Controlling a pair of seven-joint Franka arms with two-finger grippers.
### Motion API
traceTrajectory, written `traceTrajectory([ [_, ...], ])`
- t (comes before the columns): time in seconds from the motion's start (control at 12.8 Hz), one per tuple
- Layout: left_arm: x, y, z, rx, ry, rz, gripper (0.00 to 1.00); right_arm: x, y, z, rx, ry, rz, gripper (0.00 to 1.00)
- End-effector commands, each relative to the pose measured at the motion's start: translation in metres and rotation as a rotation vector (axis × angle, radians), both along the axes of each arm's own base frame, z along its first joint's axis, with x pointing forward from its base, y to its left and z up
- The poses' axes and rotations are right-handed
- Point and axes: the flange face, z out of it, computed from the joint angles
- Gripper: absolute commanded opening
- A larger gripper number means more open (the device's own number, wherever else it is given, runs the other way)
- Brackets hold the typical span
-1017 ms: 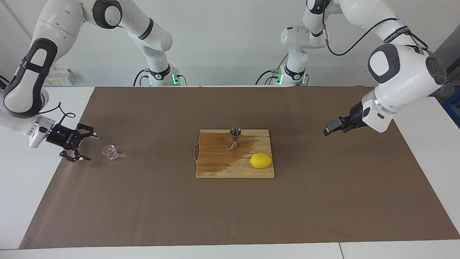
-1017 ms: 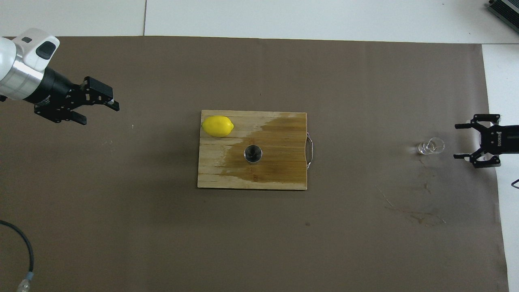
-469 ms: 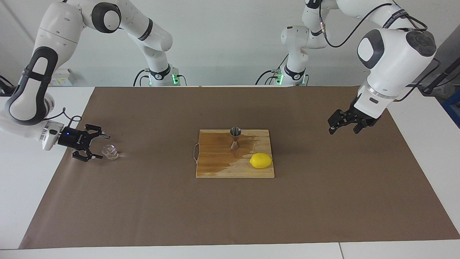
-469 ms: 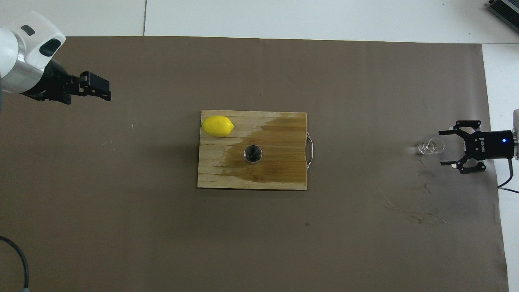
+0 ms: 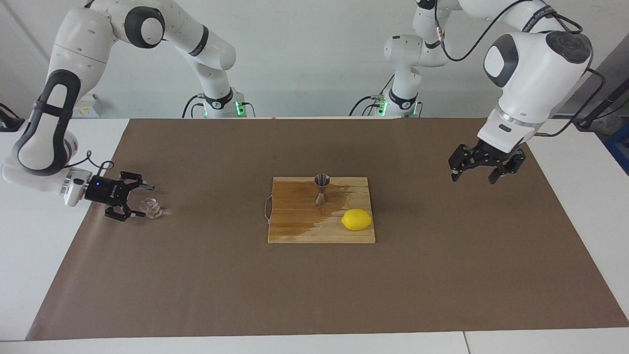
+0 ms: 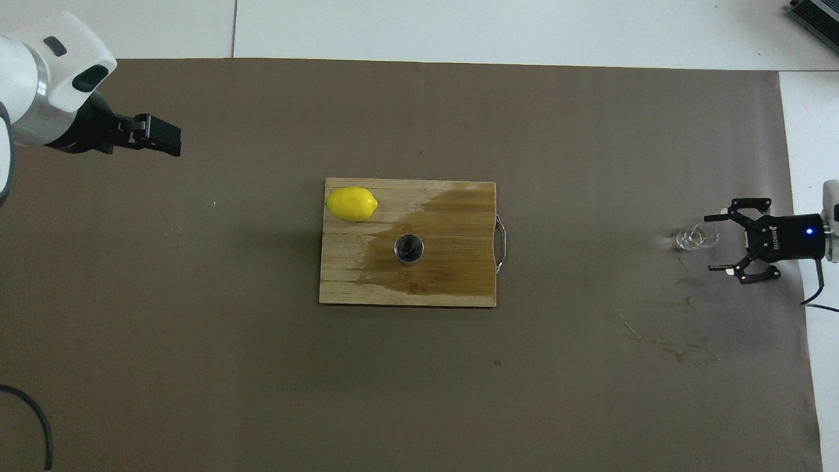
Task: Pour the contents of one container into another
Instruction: 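Close the right gripper on the clear glass while the left gripper retracts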
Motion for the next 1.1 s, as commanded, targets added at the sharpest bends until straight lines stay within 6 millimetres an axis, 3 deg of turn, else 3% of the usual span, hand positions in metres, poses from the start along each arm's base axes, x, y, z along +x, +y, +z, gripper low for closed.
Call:
traceTrajectory([
  [0.0, -0.036, 0.013, 0.020, 0.011, 0.009, -0.012, 1.00, -0.001, -0.004, -0.008, 0.026, -0.018, 0.006, 1.00],
  [0.16, -0.044, 0.023, 0.020, 0.015, 0.071, 0.004, 1.00, 0.001, -0.004, -0.009, 0.028, -0.018, 0.004, 1.00],
  [0.23, -0.047, 0.038, 0.018, 0.017, 0.111, 0.027, 1.00, 0.003, -0.004, -0.010, 0.031, -0.022, 0.000, 1.00],
  [0.47, -0.059, 0.054, 0.034, 0.019, 0.187, 0.051, 1.00, 0.005, -0.005, -0.010, 0.035, -0.024, -0.007, 1.00],
  [0.7, -0.068, 0.065, 0.054, 0.019, 0.216, 0.066, 1.00, 0.005, -0.005, -0.010, 0.034, -0.023, -0.008, 0.76],
  [0.94, -0.077, 0.053, 0.063, 0.020, 0.232, 0.055, 1.00, 0.006, -0.005, -0.009, 0.029, -0.023, -0.010, 0.48],
  [1.02, -0.083, 0.046, 0.076, 0.017, 0.185, 0.044, 1.00, 0.007, -0.003, -0.009, 0.029, -0.022, -0.010, 0.43],
])
